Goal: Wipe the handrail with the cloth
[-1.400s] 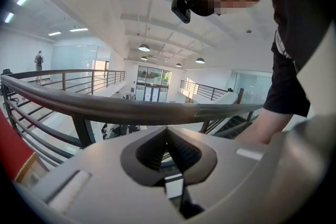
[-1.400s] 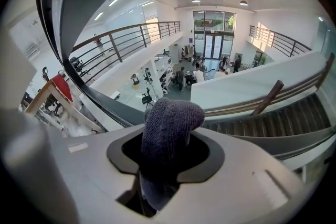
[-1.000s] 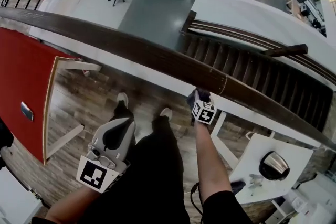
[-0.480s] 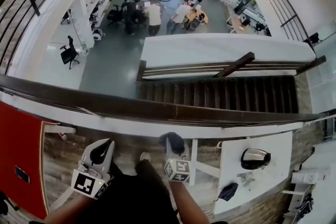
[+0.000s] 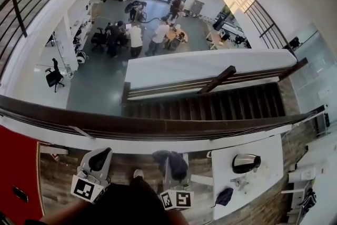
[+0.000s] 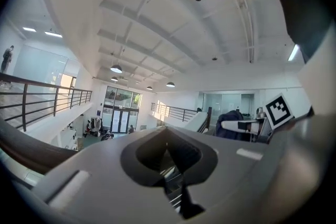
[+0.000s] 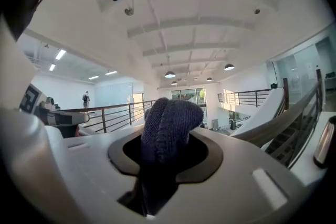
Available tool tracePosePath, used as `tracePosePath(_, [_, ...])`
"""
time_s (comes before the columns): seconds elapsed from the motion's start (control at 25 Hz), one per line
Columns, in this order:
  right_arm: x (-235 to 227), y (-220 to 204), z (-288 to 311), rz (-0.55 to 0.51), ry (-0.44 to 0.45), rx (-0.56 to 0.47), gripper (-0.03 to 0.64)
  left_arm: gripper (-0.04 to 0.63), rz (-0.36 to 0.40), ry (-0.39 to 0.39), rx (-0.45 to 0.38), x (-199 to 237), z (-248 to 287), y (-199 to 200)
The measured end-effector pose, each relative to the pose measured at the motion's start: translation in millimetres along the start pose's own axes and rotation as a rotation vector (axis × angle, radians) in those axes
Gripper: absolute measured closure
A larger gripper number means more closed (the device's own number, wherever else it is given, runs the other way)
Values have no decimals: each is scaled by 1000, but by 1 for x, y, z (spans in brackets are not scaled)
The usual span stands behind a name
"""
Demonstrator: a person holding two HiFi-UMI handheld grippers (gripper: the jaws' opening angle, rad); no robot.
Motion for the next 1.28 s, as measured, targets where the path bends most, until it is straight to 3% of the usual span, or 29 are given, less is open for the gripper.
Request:
tracePosePath(0.12, [2,0,1,43,1,-15,494,597,12,-4,-32,0,3,4])
tracePosePath(0.24, [13,-2,4,51,58,-11,495,597,33,14,-46,2,-2,10])
tracePosePath(0.44, [33,4,9,-25,127,-36,497,597,45,6,-28,5,0,6])
tracePosePath(1.04, [47,6,19,-42,155,-53,497,597,41,76,14,18,-18,0])
tracePosePath(1.28, [50,3,16,-26,160,-58,497,597,44,74,-6,18,-24,2])
Point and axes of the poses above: the fingertips, and each gripper's own axes: z forward along the fingers, x to its left, y out of its top, the point moved 1 cm from there along -z, backward along the fingers, and after that the axes turned 13 degrees about z, right-handed, at the moved point
